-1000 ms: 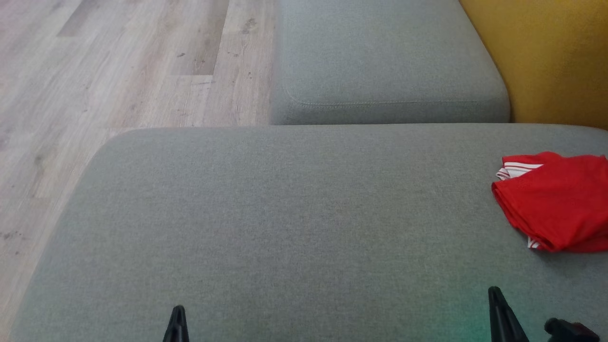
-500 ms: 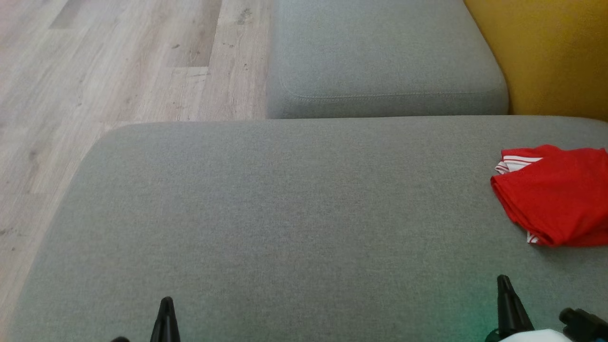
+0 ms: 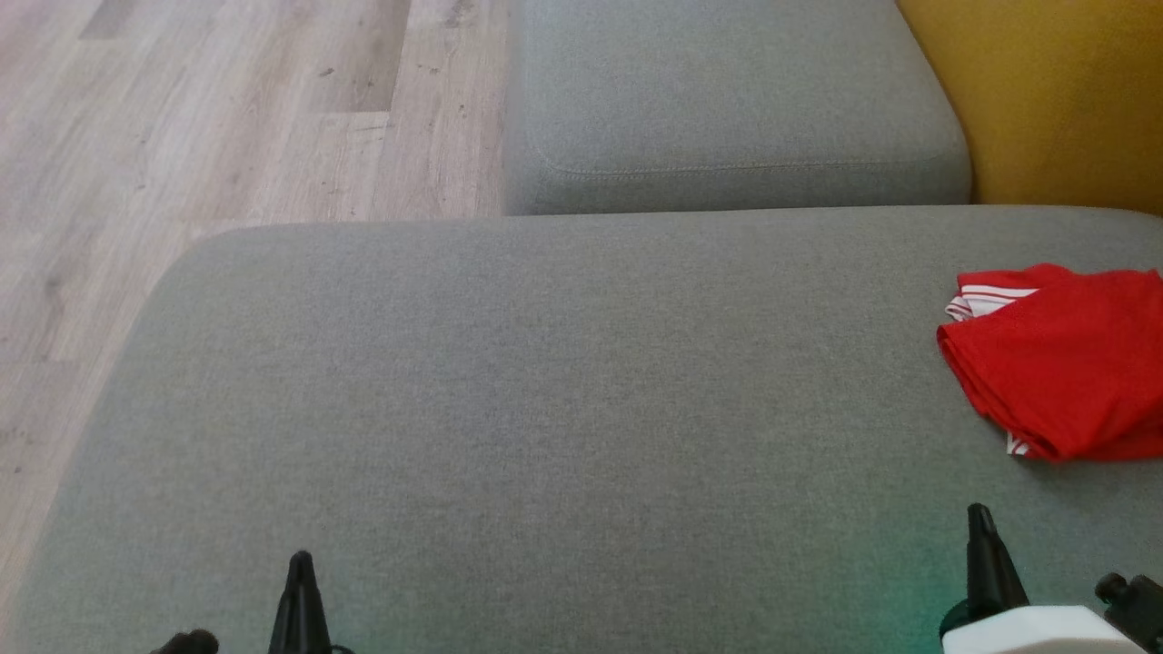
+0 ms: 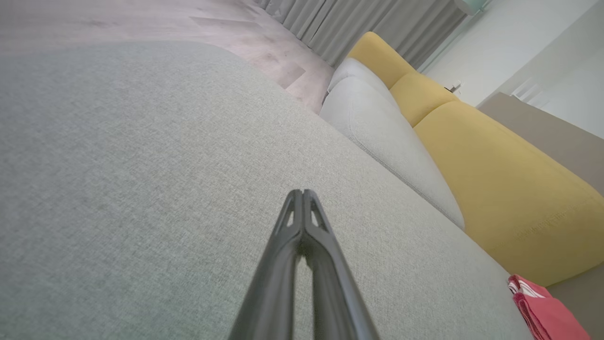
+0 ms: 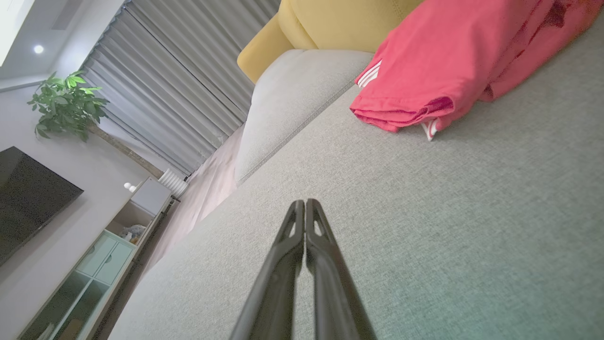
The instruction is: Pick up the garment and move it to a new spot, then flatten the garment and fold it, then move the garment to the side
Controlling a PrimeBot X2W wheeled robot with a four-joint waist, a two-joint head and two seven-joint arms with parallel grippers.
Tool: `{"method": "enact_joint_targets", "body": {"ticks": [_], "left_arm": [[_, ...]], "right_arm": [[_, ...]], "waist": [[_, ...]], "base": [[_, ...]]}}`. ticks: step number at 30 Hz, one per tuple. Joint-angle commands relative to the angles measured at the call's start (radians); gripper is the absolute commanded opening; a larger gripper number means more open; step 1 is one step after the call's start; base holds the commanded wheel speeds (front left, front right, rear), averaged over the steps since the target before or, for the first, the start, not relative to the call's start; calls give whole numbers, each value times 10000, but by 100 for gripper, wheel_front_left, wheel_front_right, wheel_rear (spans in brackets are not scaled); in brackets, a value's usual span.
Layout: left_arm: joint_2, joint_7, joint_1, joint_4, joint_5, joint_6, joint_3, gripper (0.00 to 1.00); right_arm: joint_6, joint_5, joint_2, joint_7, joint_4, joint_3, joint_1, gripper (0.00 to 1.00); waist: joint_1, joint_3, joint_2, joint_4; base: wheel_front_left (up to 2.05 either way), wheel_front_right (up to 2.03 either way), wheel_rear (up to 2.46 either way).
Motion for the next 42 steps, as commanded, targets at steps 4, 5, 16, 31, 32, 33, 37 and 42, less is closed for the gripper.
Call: {"method": "enact_joint_targets", "body": {"ticks": [4,5,16,31,32,33,37,42], "left_arm": [[78,121,-701,-225,-698,-161,387,0],[78,149,-731,-220,-819,-180,413,0],[78,460,-1064,-165,-2152,-380,703,0],[73,861,-1488,-94,-3842,-634,1080,0],[72,890,-1519,-88,-3962,-652,1107,0],[72,919,-1549,-83,-4083,-670,1135,0],[69,1036,-1671,-63,-4564,-743,1244,0],[65,1180,-1822,-37,-5162,-833,1381,0]], "right_arm": [[31,709,-45,150,-379,-6,-635,0],[32,830,-45,179,-381,-17,-665,0],[38,2162,-52,498,-398,-145,-988,0],[45,3857,-61,903,-419,-308,-1399,0],[46,3978,-62,932,-421,-320,-1429,0],[46,4100,-62,961,-422,-331,-1458,0],[48,4584,-65,1077,-428,-378,-1576,0],[51,5186,-68,1220,-436,-435,-1722,0]], "waist": [[-1,74,0,-31],[-1,89,0,-37],[-1,260,0,-107],[-1,478,0,-196],[-1,493,0,-203],[-1,509,0,-209],[-1,571,0,-234],[-1,648,0,-266]], "base": [[0,0,0],[0,0,0],[0,0,0],[0,0,0],[0,0,0],[0,0,0],[0,0,0],[0,0,0]]}}
